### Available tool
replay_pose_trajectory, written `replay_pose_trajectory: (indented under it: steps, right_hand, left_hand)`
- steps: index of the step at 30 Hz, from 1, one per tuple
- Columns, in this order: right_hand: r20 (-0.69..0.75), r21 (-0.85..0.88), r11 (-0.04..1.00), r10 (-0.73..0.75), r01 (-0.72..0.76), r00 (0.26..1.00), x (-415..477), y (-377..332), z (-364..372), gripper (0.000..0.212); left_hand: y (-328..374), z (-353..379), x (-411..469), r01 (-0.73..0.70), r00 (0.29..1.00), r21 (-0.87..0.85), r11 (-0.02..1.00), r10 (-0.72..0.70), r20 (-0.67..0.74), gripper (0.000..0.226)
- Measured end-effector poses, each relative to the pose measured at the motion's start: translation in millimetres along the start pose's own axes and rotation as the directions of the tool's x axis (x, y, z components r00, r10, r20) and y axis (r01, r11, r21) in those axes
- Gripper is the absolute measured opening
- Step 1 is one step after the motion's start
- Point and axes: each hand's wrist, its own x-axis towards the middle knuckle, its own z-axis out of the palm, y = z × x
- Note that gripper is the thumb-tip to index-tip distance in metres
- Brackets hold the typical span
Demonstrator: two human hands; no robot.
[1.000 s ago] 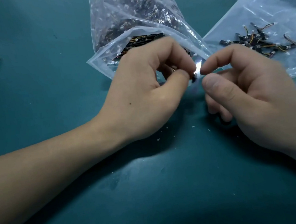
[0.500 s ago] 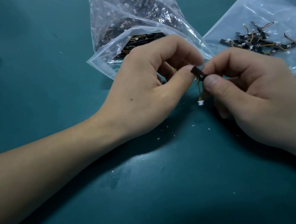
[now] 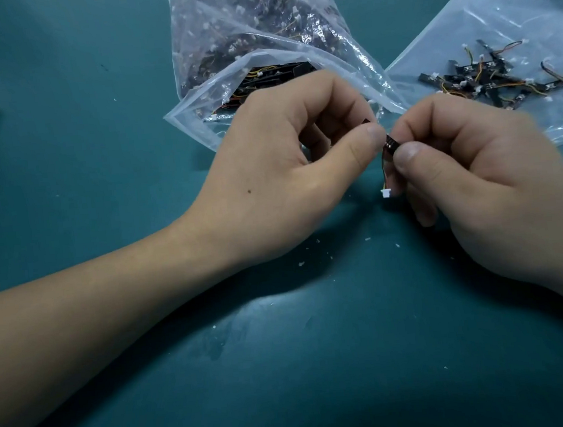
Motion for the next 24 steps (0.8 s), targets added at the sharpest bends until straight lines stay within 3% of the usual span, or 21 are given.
replay_pose_trajectory:
  steps: [4, 9, 24]
  right_hand:
    - [-0.011, -0.015, 1.000, -0.001, 0.001, 1.000, 0.0, 1.1, -0.5, 0.013]
    - [-0.066, 0.135, 0.991, 0.020, -0.011, 0.998, -0.3, 1.0, 0.6, 0.011]
    - [-0.085, 0.079, 0.997, 0.002, 0.005, 0.996, -0.8, 0.7, 0.5, 0.010]
  left_hand:
    - [0.6, 0.0, -0.2, 0.013, 0.999, 0.007, 1.000, -0.013, 0.037, 0.010]
    - [-1.1, 0.2, 0.8, 0.036, 0.999, -0.036, 0.999, -0.036, 0.016, 0.007]
    - [2.0, -2.1, 0.4, 0.055, 0.996, -0.053, 0.997, -0.051, 0.068, 0.011]
